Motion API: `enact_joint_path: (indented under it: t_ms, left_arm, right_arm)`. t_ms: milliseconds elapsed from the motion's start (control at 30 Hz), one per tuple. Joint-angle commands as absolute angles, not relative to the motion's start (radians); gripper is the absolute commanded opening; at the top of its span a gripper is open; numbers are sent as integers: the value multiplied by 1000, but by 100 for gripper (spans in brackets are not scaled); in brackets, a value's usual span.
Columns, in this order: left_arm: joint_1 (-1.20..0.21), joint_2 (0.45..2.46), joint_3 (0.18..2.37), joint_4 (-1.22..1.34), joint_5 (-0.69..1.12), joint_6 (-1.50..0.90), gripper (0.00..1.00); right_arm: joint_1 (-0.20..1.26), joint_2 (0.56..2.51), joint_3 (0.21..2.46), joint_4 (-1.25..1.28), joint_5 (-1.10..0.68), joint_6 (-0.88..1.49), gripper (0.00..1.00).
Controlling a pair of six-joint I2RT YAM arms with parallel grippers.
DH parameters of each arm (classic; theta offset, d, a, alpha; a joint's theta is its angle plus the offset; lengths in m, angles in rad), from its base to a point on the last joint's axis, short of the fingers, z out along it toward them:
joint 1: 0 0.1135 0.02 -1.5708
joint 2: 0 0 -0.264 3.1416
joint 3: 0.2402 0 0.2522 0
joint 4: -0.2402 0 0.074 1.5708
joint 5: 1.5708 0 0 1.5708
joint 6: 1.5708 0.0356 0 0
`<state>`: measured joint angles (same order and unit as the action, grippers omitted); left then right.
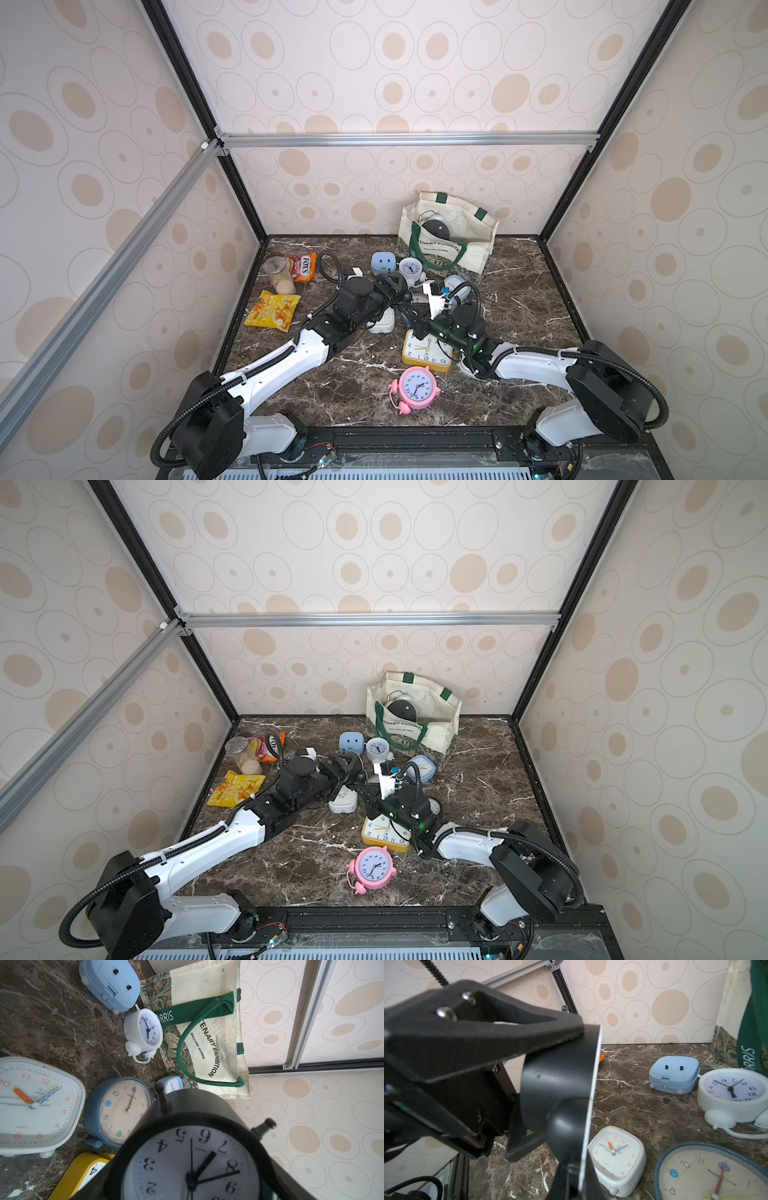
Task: Put the alarm clock into the canvas bag
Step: Pick up the alarm from the center of the board, then place the alarm at the canvas bag.
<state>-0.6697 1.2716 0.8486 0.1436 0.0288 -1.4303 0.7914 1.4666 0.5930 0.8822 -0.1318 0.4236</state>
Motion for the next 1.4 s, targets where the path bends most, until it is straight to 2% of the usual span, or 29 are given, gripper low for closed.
enact_joint_path:
  t_ms: [0,67,133,267,400,600,733,1000,1167,1367]
  left_arm:
    - [-681,1257,858,181,21,-1420,75]
    - [-680,1255,847,206,23,-1409,80]
    - [-678,1251,845,239,34,-1371,98]
    - [-673,1249,913,190,43,-1202,99]
    - [-638,1187,943,109,30,-1094,98]
    - [-604,1053,967,-89,-61,-893,98]
    - [-597,972,891,-122,-70,-865,98]
    - [-592,847,813,-177,-97,-871,98]
    - [-592,791,794,-218,-128,-866,98]
    - [-592,742,772,-247,-178,-853,98]
  right_arm:
    - [796,1461,614,894,-119,426,0]
    - [797,1441,608,880,-101,420,0]
    - [795,1415,613,837,-67,417,0]
    - [772,1326,640,667,38,405,0]
    - [706,1245,661,572,67,394,0]
    - [612,1230,830,397,150,358,0]
    - [543,1337,1033,282,263,359,0]
    - [450,1717,1522,29,415,441,0]
    - [419,1890,1707,-109,415,546,0]
    - [399,2014,1809,-190,477,638,0]
